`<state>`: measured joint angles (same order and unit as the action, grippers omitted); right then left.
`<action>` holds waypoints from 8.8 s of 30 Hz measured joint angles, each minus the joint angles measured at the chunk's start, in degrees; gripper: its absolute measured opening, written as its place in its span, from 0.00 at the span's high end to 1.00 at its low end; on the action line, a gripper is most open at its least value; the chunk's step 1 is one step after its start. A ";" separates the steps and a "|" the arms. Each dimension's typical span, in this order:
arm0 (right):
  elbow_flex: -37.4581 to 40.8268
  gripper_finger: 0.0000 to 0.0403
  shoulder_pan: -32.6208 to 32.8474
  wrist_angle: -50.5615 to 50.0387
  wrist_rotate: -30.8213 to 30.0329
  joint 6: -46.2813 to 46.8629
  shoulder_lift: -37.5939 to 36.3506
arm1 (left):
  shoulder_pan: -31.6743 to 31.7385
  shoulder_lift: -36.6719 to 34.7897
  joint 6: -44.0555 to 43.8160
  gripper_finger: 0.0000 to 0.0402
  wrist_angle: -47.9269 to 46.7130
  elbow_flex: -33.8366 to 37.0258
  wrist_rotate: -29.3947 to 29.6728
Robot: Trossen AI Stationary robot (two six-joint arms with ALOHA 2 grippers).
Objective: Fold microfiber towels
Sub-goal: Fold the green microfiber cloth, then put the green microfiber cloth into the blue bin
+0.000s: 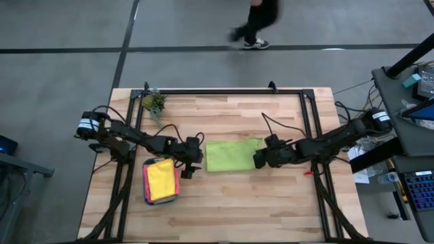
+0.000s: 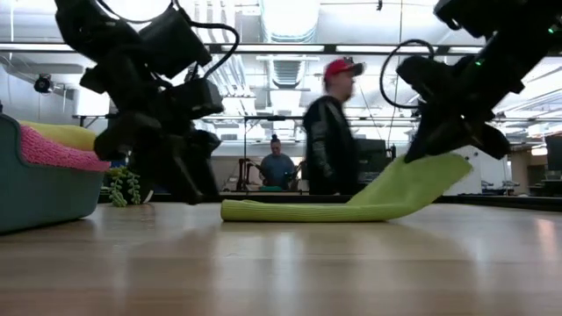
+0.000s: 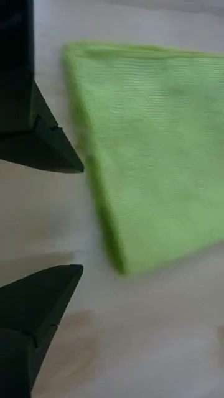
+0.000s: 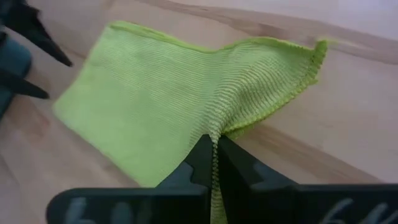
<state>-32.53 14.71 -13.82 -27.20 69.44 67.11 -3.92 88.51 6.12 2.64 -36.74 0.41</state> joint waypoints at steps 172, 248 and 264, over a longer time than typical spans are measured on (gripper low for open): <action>-15.69 0.76 -15.71 14.18 24.98 -26.43 22.80 | 4.41 -0.20 0.19 0.93 3.59 0.40 -1.96; -31.93 0.97 -13.84 2.55 19.83 -17.94 33.15 | 4.18 9.18 0.23 0.93 14.41 0.28 -3.57; -47.99 0.97 -13.84 -14.96 18.14 -25.20 42.48 | 4.17 5.81 0.29 0.93 5.99 0.27 -3.62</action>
<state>-80.52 0.86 -28.77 -9.06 44.24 109.59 0.25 94.32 6.42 8.63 -36.47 -3.21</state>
